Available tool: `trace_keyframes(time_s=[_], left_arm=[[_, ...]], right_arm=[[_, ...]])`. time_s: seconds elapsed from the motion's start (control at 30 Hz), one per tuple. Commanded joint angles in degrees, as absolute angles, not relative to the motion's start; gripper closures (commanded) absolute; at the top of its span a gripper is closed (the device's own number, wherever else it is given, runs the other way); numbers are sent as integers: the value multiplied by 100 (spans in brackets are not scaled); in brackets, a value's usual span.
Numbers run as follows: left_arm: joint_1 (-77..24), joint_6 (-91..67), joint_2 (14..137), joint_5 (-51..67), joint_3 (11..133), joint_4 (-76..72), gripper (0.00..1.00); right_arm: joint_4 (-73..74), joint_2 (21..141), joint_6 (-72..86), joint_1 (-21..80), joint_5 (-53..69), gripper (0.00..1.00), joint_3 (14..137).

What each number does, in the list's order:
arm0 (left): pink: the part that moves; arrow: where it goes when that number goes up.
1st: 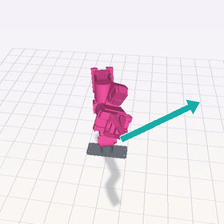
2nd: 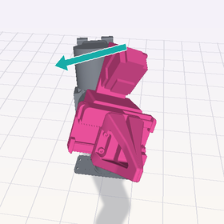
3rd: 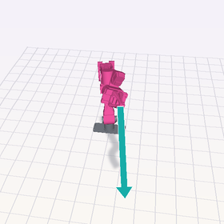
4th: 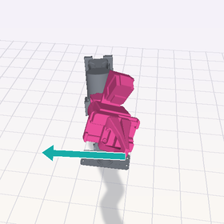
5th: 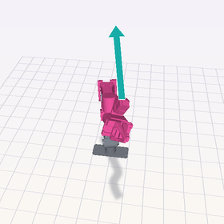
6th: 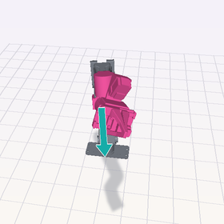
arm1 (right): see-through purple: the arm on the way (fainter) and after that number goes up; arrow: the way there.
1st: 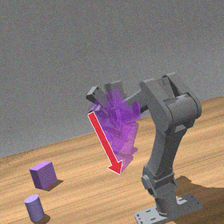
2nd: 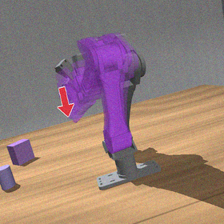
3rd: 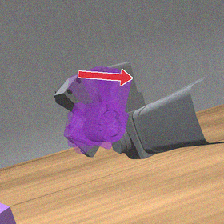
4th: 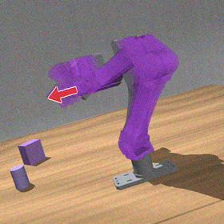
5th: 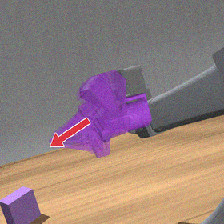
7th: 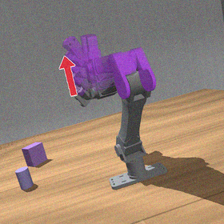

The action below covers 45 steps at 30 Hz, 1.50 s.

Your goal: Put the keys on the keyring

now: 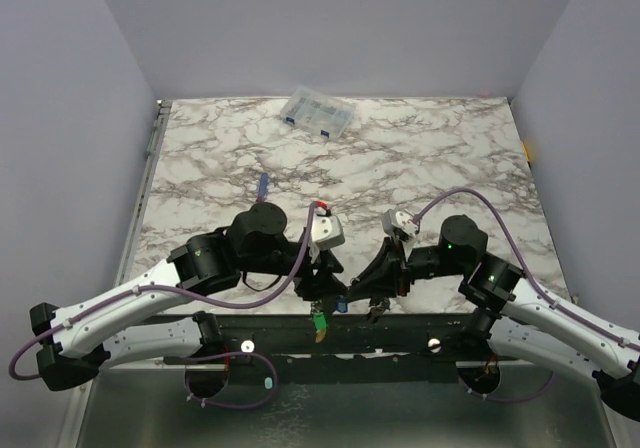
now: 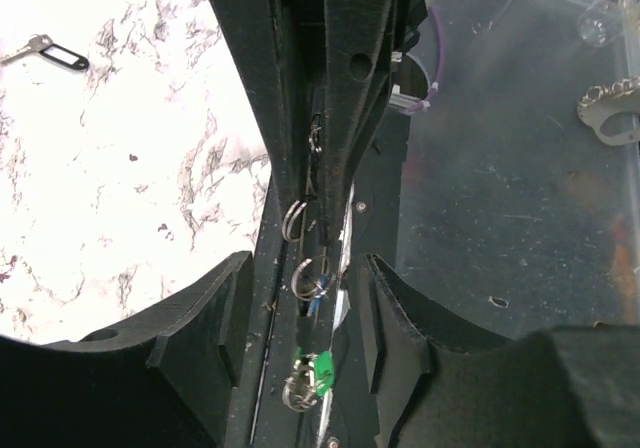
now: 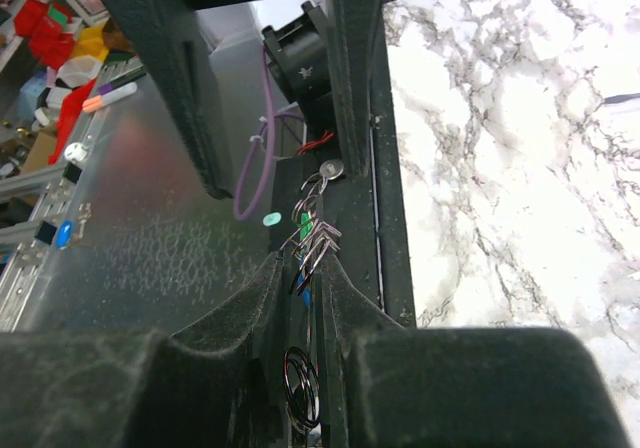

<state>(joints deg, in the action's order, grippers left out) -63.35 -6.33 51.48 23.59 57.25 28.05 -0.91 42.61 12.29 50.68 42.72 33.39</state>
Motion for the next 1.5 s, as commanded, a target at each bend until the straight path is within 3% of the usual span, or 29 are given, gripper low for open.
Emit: trace_keyframes(time_s=[0.0, 1.07, 1.27, 1.4, 1.47], left_arm=[[-6324, -332, 5406, 2612, 5884, 2736, 50], [-6320, -26, 5803, 3715, 5593, 2021, 70], [-6324, -39, 5860, 3806, 5542, 2029, 83], [-6319, -141, 5863, 3684, 5513, 2047, 100], [-6322, -166, 5834, 3639, 5480, 2043, 100]], right_arm=[[-127, 4208, 1170, 5130, 4732, 100, 3620], [-164, 4298, 1265, 5176, 4944, 100, 3779], [-172, 4287, 1240, 5176, 4794, 100, 3809], [-126, 4167, 1209, 5177, 4489, 100, 3815], [-115, 4118, 1212, 5171, 4385, 99, 3815]])
